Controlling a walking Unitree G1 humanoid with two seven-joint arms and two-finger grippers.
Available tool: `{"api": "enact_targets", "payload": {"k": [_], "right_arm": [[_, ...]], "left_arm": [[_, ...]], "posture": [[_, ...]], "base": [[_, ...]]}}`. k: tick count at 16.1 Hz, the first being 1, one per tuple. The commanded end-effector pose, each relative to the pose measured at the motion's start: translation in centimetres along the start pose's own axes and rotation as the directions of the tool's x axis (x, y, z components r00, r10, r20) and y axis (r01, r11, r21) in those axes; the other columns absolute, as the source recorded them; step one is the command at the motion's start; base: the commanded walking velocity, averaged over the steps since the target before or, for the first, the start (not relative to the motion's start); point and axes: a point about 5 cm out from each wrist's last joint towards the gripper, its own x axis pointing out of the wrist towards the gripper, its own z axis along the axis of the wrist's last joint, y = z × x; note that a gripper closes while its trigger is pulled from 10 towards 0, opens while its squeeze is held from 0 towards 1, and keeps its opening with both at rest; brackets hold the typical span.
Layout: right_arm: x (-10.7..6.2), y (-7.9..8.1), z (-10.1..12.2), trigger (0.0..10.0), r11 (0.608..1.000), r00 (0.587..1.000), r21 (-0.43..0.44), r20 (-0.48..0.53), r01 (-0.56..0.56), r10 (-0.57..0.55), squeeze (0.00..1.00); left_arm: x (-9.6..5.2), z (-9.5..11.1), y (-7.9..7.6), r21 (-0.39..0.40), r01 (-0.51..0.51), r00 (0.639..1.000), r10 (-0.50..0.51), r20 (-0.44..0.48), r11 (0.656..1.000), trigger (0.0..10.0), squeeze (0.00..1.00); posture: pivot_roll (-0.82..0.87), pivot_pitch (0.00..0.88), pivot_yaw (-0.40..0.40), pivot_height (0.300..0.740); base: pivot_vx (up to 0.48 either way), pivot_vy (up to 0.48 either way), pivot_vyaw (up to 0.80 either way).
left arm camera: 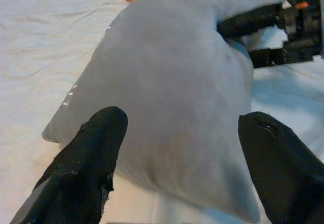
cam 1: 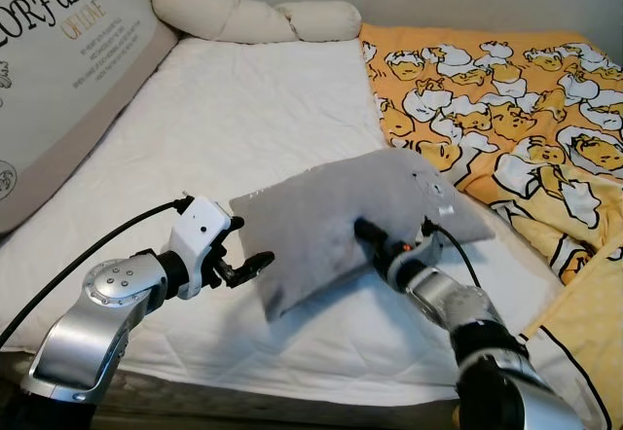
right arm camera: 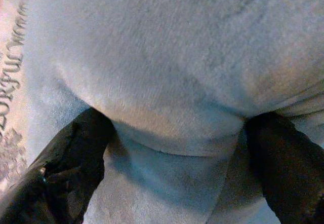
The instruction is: Clean up the room
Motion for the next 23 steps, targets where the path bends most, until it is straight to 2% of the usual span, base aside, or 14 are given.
{"api": "enact_targets", "payload": {"k": [1, 2, 3, 6, 8, 10, 13, 23], "right_arm": [[0.6, 0.5, -0.2, 2.4, 1.000, 1.000, -0.007, 0.023, 0.016, -0.016, 0.00], [0.7, 0.4, -0.3, 0.0, 0.999, 0.999, -0.031, 0.034, 0.039, -0.038, 0.00], [0.9, 0.2, -0.6, 0.0, 0.994, 0.996, -0.061, 0.040, 0.088, -0.085, 0.00], [1.3, 0.5, -1.2, 0.0, 0.994, 0.995, -0.048, 0.030, 0.101, -0.100, 0.00], [1.5, 0.8, -1.1, 0.0, 0.991, 0.993, -0.076, 0.021, 0.114, -0.112, 0.00], [1.5, 0.9, -0.8, 0.0, 0.988, 0.992, -0.094, 0.045, 0.122, -0.118, 0.00], [1.6, 1.0, -0.2, 0.0, 0.990, 0.990, -0.070, 0.072, 0.126, -0.121, 0.00], [1.8, 1.8, 0.5, 0.0, 0.989, 0.988, -0.080, 0.098, 0.128, -0.119, 0.00]], "left_arm": [[-0.1, -0.3, -0.1, 0.004, 0.017, 1.000, -0.016, -0.017, 1.000, 10.0, 0.00], [-0.1, -0.3, -0.1, 0.003, 0.018, 1.000, -0.018, -0.018, 1.000, 10.0, 0.00], [-0.2, -0.4, -0.2, -0.004, 0.032, 0.999, -0.032, -0.022, 0.999, 10.0, 0.00], [-0.5, -0.7, -0.5, -0.014, 0.055, 0.998, -0.056, -0.032, 0.998, 10.0, 0.00], [-0.5, -0.8, -0.5, -0.020, 0.065, 0.997, -0.065, -0.033, 0.998, 10.0, 0.00], [-0.4, -0.8, -0.6, -0.020, 0.067, 0.997, -0.067, -0.032, 0.998, 10.0, 0.00], [-0.4, -0.9, -0.6, -0.020, 0.065, 0.997, -0.065, -0.034, 0.998, 10.0, 0.00], [-0.4, -0.9, -0.4, -0.026, 0.048, 0.998, -0.049, -0.029, 0.999, 10.0, 0.00]], "posture": [[0.09, 0.000, 0.021, 0.740], [0.09, 0.000, 0.021, 0.740], [0.10, 0.000, 0.014, 0.740], [0.10, 0.000, 0.012, 0.740], [0.09, 0.000, 0.018, 0.740], [0.09, 0.000, 0.019, 0.740], [0.09, 0.000, 0.016, 0.740], [0.06, 0.000, 0.056, 0.740]], "base": [[0.000, 0.000, 0.00], [0.000, 0.000, 0.00], [0.000, 0.000, 0.00], [0.000, 0.000, 0.00], [0.000, 0.000, 0.00], [0.000, 0.000, 0.00], [0.000, 0.000, 0.00], [0.000, 0.000, 0.00]]}}
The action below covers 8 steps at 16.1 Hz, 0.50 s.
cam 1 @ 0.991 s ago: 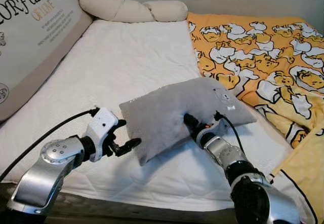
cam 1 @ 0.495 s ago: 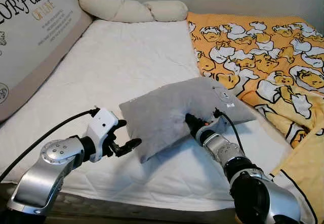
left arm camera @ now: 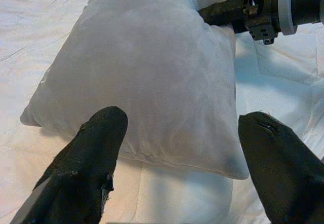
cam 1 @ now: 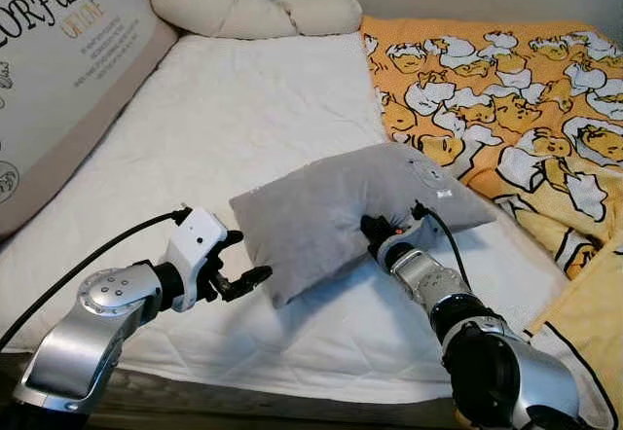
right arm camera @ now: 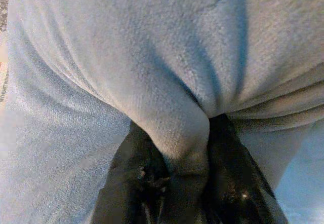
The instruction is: Clean up the room
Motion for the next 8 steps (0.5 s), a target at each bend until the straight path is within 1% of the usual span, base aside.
{"api": "enact_targets", "payload": {"k": [1, 2, 3, 4, 5, 6, 7, 8], "right_arm": [[0.2, 0.9, 0.3, 0.0, 1.000, 1.000, -0.002, 0.004, -0.010, 0.010, 0.00], [0.4, 1.6, 0.7, 0.0, 0.998, 1.000, -0.068, 0.007, -0.016, 0.016, 0.00], [0.5, 2.5, 1.0, 0.0, 0.992, 0.999, -0.115, 0.007, -0.045, 0.046, 0.00], [0.9, 5.7, 2.0, 0.0, 0.950, 0.987, -0.270, -0.005, -0.155, 0.160, 0.00], [1.0, 7.8, 2.4, 0.0, 0.912, 0.973, -0.343, -0.026, -0.225, 0.230, 0.00], [1.0, 8.6, 2.5, 0.0, 0.895, 0.965, -0.368, -0.037, -0.253, 0.258, 0.00], [0.8, 11.8, 2.9, 0.0, 0.842, 0.925, -0.392, -0.074, -0.371, 0.373, 0.00], [0.4, 14.1, 3.3, 0.0, 0.801, 0.881, -0.380, -0.098, -0.463, 0.463, 0.00]], "left_arm": [[0.0, 0.3, 0.2, 0.005, -0.016, 1.000, 0.016, 0.012, 1.000, 10.0, 0.00], [-0.1, 0.6, 1.1, -0.032, -0.095, 0.994, 0.096, 0.050, 0.995, 10.0, 0.00], [-0.3, 0.7, 1.9, -0.056, -0.155, 0.985, 0.159, 0.065, 0.986, 10.0, 0.00], [-0.9, 1.0, 4.2, -0.143, -0.338, 0.933, 0.351, 0.075, 0.930, 10.0, 0.00], [-1.3, 1.1, 5.5, -0.183, -0.422, 0.895, 0.441, 0.074, 0.888, 10.0, 0.00], [-1.6, 1.1, 6.0, -0.198, -0.452, 0.878, 0.473, 0.072, 0.870, 10.0, 0.00], [-2.4, 1.0, 7.1, -0.232, -0.525, 0.832, 0.551, 0.062, 0.819, 10.0, 0.00], [-2.9, 0.9, 7.7, -0.244, -0.564, 0.804, 0.592, 0.053, 0.789, 10.0, 0.00]], "posture": [[0.06, 0.000, 0.054, 0.740], [0.06, 0.000, 0.055, 0.740], [0.06, 0.000, 0.056, 0.740], [0.07, 0.000, 0.041, 0.740], [0.08, 0.000, 0.036, 0.740], [0.08, 0.000, 0.036, 0.740], [0.08, 0.000, 0.029, 0.740], [0.09, 0.000, 0.023, 0.740]], "base": [[0.000, 0.000, 0.00], [0.000, 0.000, 0.00], [0.000, 0.000, 0.00], [0.000, 0.000, 0.00], [0.000, 0.000, 0.00], [0.000, 0.000, 0.00], [0.000, 0.000, 0.00], [0.000, 0.000, 0.00]]}}
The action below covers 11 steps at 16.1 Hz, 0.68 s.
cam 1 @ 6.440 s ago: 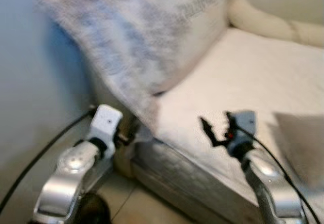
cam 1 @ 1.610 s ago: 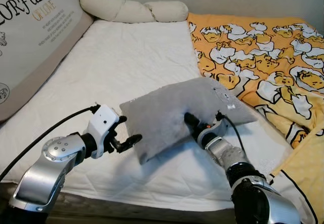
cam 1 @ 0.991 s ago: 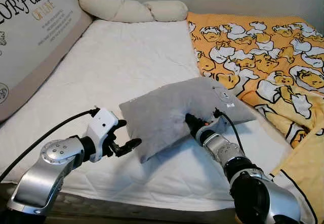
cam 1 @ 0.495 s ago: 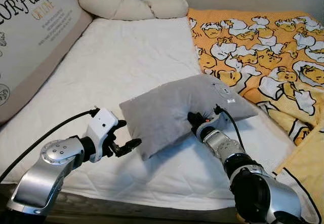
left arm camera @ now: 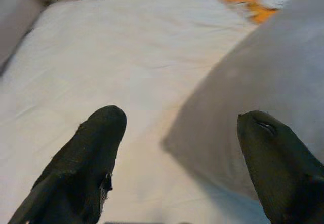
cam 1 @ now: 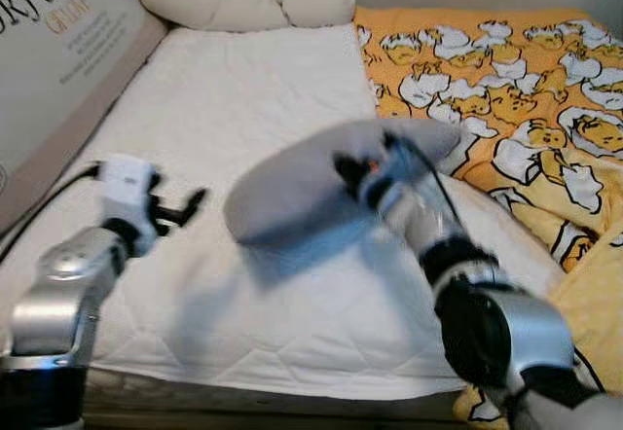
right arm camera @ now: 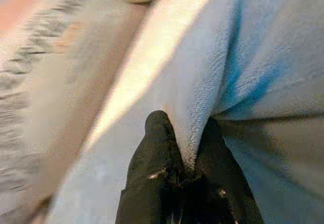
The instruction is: Clean up the room
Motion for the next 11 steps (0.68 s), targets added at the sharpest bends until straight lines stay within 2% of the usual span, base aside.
{"api": "enact_targets", "payload": {"k": [1, 2, 3, 5, 6, 7, 8, 9, 10, 11], "right_arm": [[0.7, 2.5, 1.4, 0.0, 0.993, 0.993, -0.011, 0.028, -0.117, 0.118, 0.00], [0.8, 5.0, 3.6, 0.0, 0.963, 0.964, 0.065, 0.063, -0.263, 0.259, 0.00], [0.5, 6.0, 5.0, 0.0, 0.930, 0.937, 0.126, 0.093, -0.346, 0.336, 0.00], [-0.8, 6.9, 7.3, 0.0, 0.851, 0.886, 0.246, 0.136, -0.464, 0.444, 0.00], [-1.6, 6.7, 7.7, 0.0, 0.828, 0.868, 0.261, 0.129, -0.497, 0.480, 0.00], [-2.5, 5.3, 6.8, 0.0, 0.841, 0.871, 0.238, 0.061, -0.487, 0.487, 0.00], [-3.2, 2.7, 5.1, 0.0, 0.883, 0.906, 0.236, -0.026, -0.406, 0.423, 0.00], [-3.5, 1.4, 4.3, 0.0, 0.901, 0.922, 0.241, -0.054, -0.360, 0.382, 0.00], [-4.3, -1.1, 2.6, 0.0, 0.929, 0.945, 0.244, -0.103, -0.279, 0.310, 0.00], [-5.5, -5.0, -0.3, 0.0, 0.970, 0.970, 0.211, -0.182, -0.124, 0.163, 0.00]], "left_arm": [[0.0, 0.1, 0.6, -0.010, -0.044, 0.999, 0.044, -0.004, 0.999, 10.0, 0.00], [-0.2, 0.5, 1.2, -0.034, -0.088, 0.996, 0.089, 0.015, 0.996, 10.0, 0.00], [-0.3, 0.6, 1.6, -0.040, -0.117, 0.993, 0.118, 0.016, 0.992, 10.0, 0.00], [-0.4, 0.5, 2.4, -0.053, -0.160, 0.987, 0.161, 0.006, 0.986, 10.0, 0.00], [-0.5, 0.5, 2.6, -0.058, -0.170, 0.985, 0.171, 0.004, 0.984, 10.0, 0.00], [-0.6, 0.5, 3.1, -0.070, -0.188, 0.982, 0.188, -0.001, 0.980, 10.0, 0.00], [-0.8, 0.6, 3.6, -0.097, -0.210, 0.978, 0.211, 0.000, 0.973, 10.0, 0.00], [-0.9, 0.6, 3.8, -0.115, -0.220, 0.975, 0.221, 0.001, 0.969, 10.0, 0.00], [-1.0, 0.6, 4.4, -0.145, -0.234, 0.972, 0.236, -0.001, 0.961, 10.0, 0.00], [-1.0, 0.4, 4.6, -0.137, -0.225, 0.974, 0.226, -0.011, 0.965, 10.0, 0.00]], "posture": [[0.09, 0.000, 0.023, 0.740], [0.09, 0.000, 0.022, 0.740], [0.09, 0.000, 0.022, 0.740], [0.09, 0.000, 0.022, 0.740], [0.09, 0.000, 0.024, 0.740], [0.08, 0.000, 0.028, 0.740], [0.07, 0.000, 0.033, 0.740], [0.07, 0.000, 0.038, 0.740], [0.07, 0.000, 0.038, 0.740], [0.07, 0.000, 0.049, 0.740]], "base": [[0.000, 0.000, 0.00], [0.000, 0.000, 0.00], [0.000, 0.000, 0.00], [0.000, 0.000, 0.00], [0.000, 0.000, 0.00], [0.000, 0.000, 0.00], [0.000, 0.000, 0.00], [0.000, 0.000, 0.00], [0.000, 0.000, 0.00], [0.000, 0.000, 0.00]]}}
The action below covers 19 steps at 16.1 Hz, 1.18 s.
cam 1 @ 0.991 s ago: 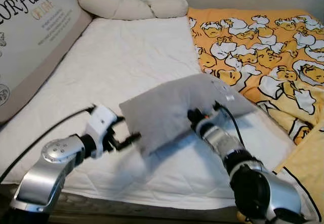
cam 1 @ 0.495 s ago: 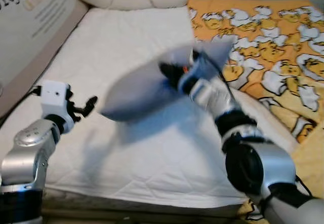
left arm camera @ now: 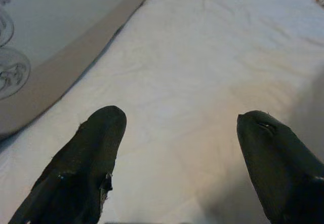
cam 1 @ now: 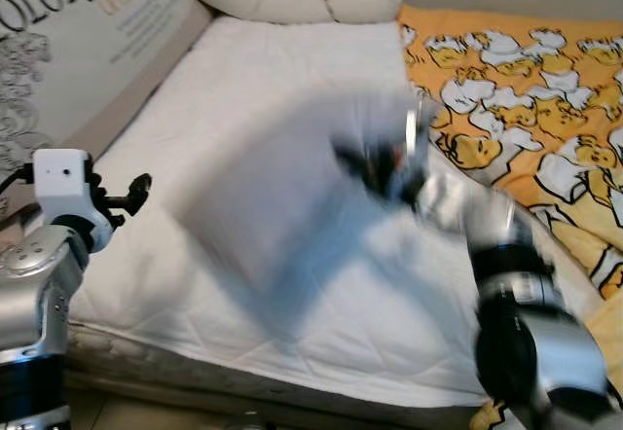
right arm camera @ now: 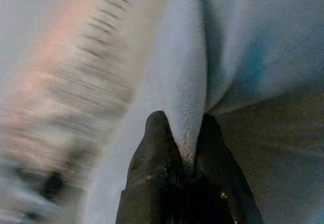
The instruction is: Clean up the room
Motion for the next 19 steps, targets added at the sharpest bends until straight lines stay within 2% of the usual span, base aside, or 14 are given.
{"api": "enact_targets", "payload": {"k": [1, 2, 3, 4, 5, 6, 9, 10, 11, 15, 16, 17, 19], "right_arm": [[-1.5, -3.2, -1.5, 0.0, 0.987, 0.988, -0.071, -0.033, 0.145, -0.148, 0.00], [-2.8, -5.3, -2.9, 0.0, 0.958, 0.963, -0.142, -0.065, 0.251, -0.262, 0.00], [-3.9, -6.8, -3.8, 0.0, 0.925, 0.934, -0.194, -0.082, 0.327, -0.347, 0.00], [-4.7, -7.6, -4.1, 0.0, 0.908, 0.919, -0.212, -0.086, 0.362, -0.386, 0.00], [-5.0, -7.7, -4.0, 0.0, 0.907, 0.917, -0.207, -0.083, 0.367, -0.390, 0.00], [-5.4, -7.9, -3.6, 0.0, 0.907, 0.918, -0.197, -0.065, 0.372, -0.390, 0.00], [-5.6, -8.1, -3.4, 0.0, 0.903, 0.921, -0.229, -0.055, 0.364, -0.385, 0.00], [-5.7, -8.2, -3.5, 0.0, 0.895, 0.920, -0.271, -0.073, 0.354, -0.385, 0.00], [-5.8, -8.3, -3.7, 0.0, 0.890, 0.917, -0.290, -0.082, 0.352, -0.390, 0.00], [-6.3, -8.7, -4.0, 0.0, 0.887, 0.917, -0.299, -0.084, 0.351, -0.391, 0.00], [-6.4, -8.7, -4.0, 0.0, 0.891, 0.920, -0.296, -0.080, 0.345, -0.383, 0.00], [-6.4, -8.6, -4.2, 0.0, 0.902, 0.930, -0.285, -0.077, 0.324, -0.359, 0.00], [-6.4, -8.6, -4.2, 0.0, 0.905, 0.933, -0.285, -0.079, 0.317, -0.352, 0.00]], "left_arm": [[0.1, 0.2, 0.3, 0.003, 0.018, 1.000, -0.018, -0.009, 1.000, 10.0, 0.00], [0.4, -0.4, -0.5, 0.015, 0.091, 0.995, -0.091, -0.038, 0.996, 10.0, 0.91], [0.6, -1.0, -1.4, 0.046, 0.180, 0.982, -0.177, -0.068, 0.983, 10.0, 1.00], [1.0, -1.4, -2.6, 0.037, 0.284, 0.956, -0.280, -0.090, 0.958, 10.0, 1.00], [1.3, -1.5, -3.1, 0.027, 0.319, 0.944, -0.316, -0.096, 0.947, 10.0, 1.00], [2.5, -1.8, -4.7, 0.029, 0.410, 0.907, -0.404, -0.119, 0.912, 10.0, 1.00], [4.9, -2.1, -6.7, 0.016, 0.502, 0.856, -0.495, -0.150, 0.864, 10.0, 1.00], [6.4, -2.3, -8.3, 0.007, 0.542, 0.829, -0.533, -0.171, 0.841, 10.0, 1.00], [7.0, -2.4, -9.0, -0.008, 0.554, 0.818, -0.547, -0.178, 0.832, 10.0, 1.00], [8.0, -3.3, -11.3, -0.093, 0.584, 0.785, -0.590, -0.187, 0.806, 10.0, 1.00], [8.0, -4.1, -12.0, -0.116, 0.592, 0.772, -0.603, -0.202, 0.797, 10.0, 1.00], [7.7, -5.5, -13.3, -0.167, 0.618, 0.736, -0.640, -0.219, 0.768, 10.0, 1.00], [7.4, -6.1, -14.2, -0.210, 0.653, 0.693, -0.686, -0.221, 0.727, 10.0, 1.00]], "posture": [[0.07, 0.000, 0.053, 0.740], [0.07, 0.000, 0.053, 0.740], [0.07, 0.000, 0.053, 0.740], [0.07, 0.000, 0.053, 0.740], [0.07, 0.000, 0.053, 0.740], [0.07, 0.000, 0.053, 0.740], [0.06, 0.000, 0.052, 0.740], [0.05, 0.000, 0.055, 0.740], [0.04, 0.000, 0.058, 0.740], [0.00, 0.000, 0.084, 0.740], [-0.01, 0.000, 0.096, 0.740], [-0.03, 0.000, 0.102, 0.740], [-0.03, 0.000, 0.101, 0.740]], "base": [[0.000, 0.000, 0.00], [0.000, 0.000, 0.00], [0.000, 0.000, 0.00], [0.000, 0.000, 0.00], [0.000, 0.000, 0.00], [0.000, 0.000, 0.00], [0.000, 0.000, 0.00], [0.000, 0.000, 0.00], [0.000, 0.000, 0.00], [0.000, 0.000, 0.00], [0.000, 0.000, 0.00], [0.000, 0.000, 0.00], [0.000, 0.000, 0.00]]}}
